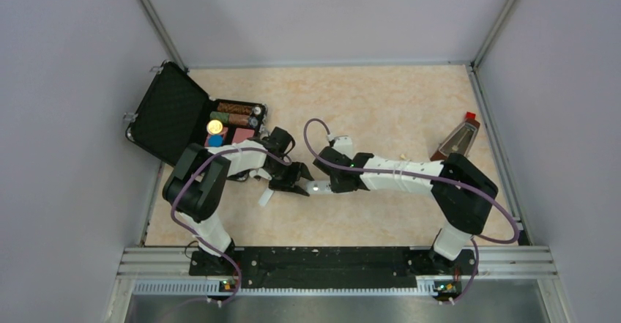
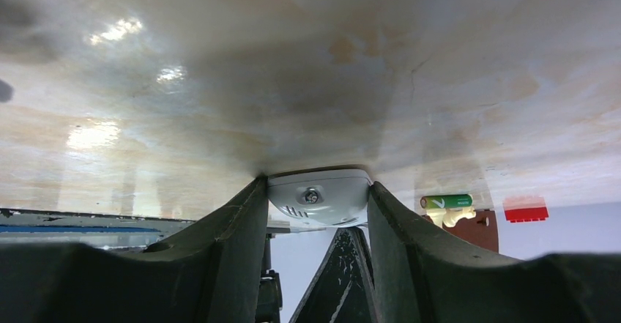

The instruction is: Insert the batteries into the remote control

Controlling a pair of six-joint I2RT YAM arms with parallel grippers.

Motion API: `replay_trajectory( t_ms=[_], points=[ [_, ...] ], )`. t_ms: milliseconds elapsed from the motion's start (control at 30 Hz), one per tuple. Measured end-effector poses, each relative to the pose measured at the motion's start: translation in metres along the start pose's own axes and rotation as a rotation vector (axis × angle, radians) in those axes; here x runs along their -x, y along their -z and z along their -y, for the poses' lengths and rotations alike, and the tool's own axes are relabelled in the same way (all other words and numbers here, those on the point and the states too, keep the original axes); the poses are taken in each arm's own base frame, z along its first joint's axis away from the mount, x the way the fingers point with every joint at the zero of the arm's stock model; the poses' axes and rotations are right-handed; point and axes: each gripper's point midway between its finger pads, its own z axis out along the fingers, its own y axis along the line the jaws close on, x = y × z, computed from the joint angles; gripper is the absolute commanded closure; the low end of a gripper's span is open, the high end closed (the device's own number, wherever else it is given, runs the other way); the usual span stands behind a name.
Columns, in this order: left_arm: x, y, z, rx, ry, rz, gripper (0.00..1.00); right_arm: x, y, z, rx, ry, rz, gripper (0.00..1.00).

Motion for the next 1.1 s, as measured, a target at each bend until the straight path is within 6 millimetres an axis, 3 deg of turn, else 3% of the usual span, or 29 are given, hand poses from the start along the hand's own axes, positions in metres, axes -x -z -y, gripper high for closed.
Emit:
replay_trajectory(
  t_ms=[400,600,767,833,1000,1100],
  points=[
    [-0.007,-0.002,0.002,-0.02,-0.031,-0.018,0.52,0.008,0.007,0.001,-0.035,0.009,0.021,0.63],
    [-0.008,-0.003,0.002,-0.018,-0.066,-0.018,0.51,0.018,0.018,0.0,-0.012,-0.033,0.038,0.6],
    [-0.008,-0.002,0.003,-0.021,-0.1,-0.008,0.42,0.027,0.023,0.002,-0.001,-0.067,0.053,0.56],
    [-0.008,-0.002,0.004,-0.026,-0.122,0.002,0.36,0.03,0.022,0.007,-0.008,-0.083,0.051,0.5],
    [-0.005,0.003,0.013,-0.052,-0.188,0.046,0.24,0.043,0.013,0.028,-0.051,-0.16,0.054,0.47],
    [-0.003,0.006,0.02,-0.068,-0.22,0.075,0.23,0.051,0.009,0.04,-0.073,-0.21,0.058,0.47]
  ],
)
